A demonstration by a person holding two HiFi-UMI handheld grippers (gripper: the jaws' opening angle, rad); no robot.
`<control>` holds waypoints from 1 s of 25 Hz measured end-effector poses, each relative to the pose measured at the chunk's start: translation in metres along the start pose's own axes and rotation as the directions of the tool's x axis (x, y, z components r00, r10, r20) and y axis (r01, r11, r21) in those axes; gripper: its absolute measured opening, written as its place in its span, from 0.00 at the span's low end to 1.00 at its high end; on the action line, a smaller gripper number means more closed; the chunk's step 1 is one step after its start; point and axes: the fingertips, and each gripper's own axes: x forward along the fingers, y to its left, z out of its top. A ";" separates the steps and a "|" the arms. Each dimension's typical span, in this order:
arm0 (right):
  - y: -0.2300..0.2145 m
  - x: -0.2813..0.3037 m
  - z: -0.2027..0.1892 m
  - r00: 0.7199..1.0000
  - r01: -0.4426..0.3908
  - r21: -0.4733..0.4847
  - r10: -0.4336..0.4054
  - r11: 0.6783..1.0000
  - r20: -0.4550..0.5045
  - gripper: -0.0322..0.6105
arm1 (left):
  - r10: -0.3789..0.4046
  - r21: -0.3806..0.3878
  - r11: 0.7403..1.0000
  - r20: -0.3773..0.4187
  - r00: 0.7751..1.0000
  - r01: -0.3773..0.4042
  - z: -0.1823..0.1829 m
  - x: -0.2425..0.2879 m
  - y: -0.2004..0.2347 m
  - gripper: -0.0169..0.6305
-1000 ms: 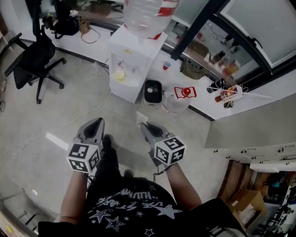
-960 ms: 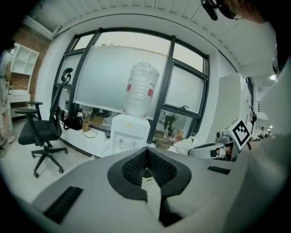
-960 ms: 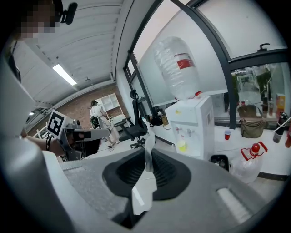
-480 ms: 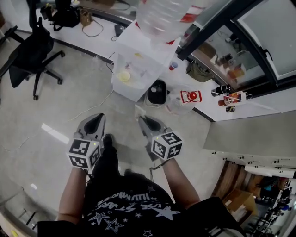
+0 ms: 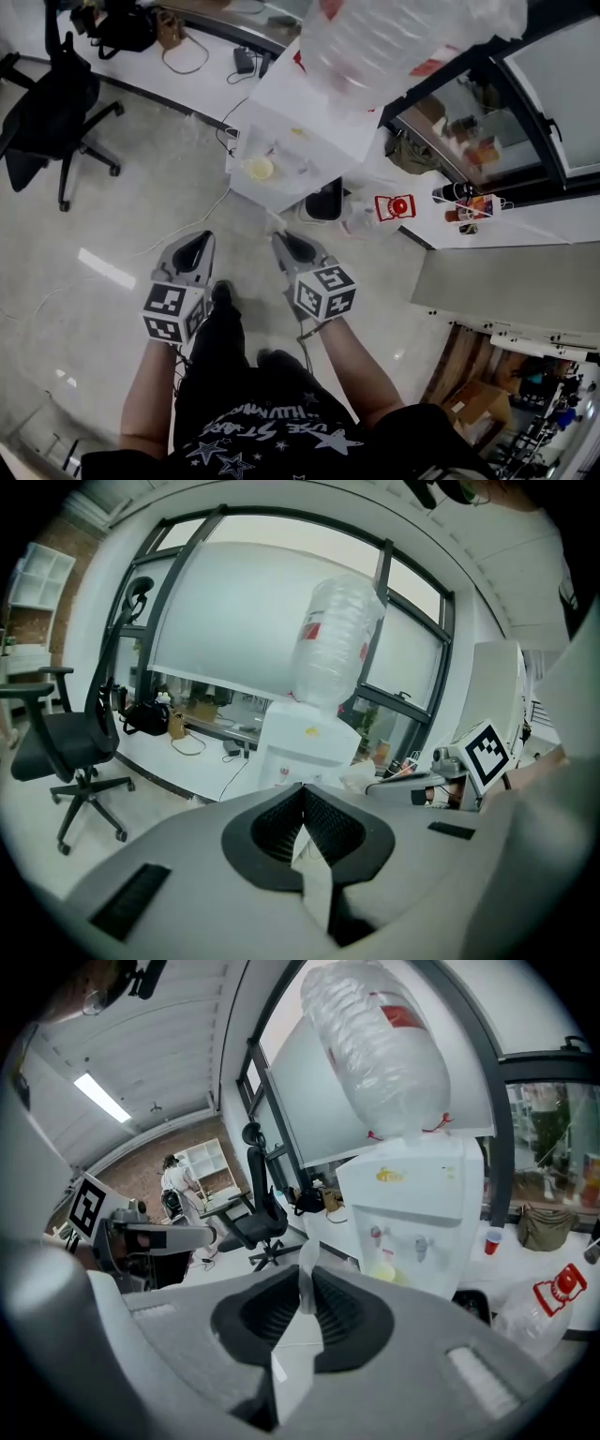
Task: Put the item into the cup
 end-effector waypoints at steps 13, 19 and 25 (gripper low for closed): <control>-0.060 0.097 -0.029 0.989 0.144 0.111 -0.139 0.983 -0.057 0.10 | -0.067 -0.033 0.997 -0.066 0.996 0.065 -0.030 0.064 0.075 0.03; -0.087 0.122 -0.046 0.982 0.181 0.133 -0.172 0.975 -0.077 0.10 | -0.076 -0.046 0.996 -0.103 0.992 0.072 -0.057 0.097 0.088 0.04; -0.111 0.151 -0.062 0.983 0.164 0.109 -0.153 0.980 -0.101 0.11 | -0.065 -0.042 0.997 -0.108 0.992 0.061 -0.073 0.129 0.101 0.04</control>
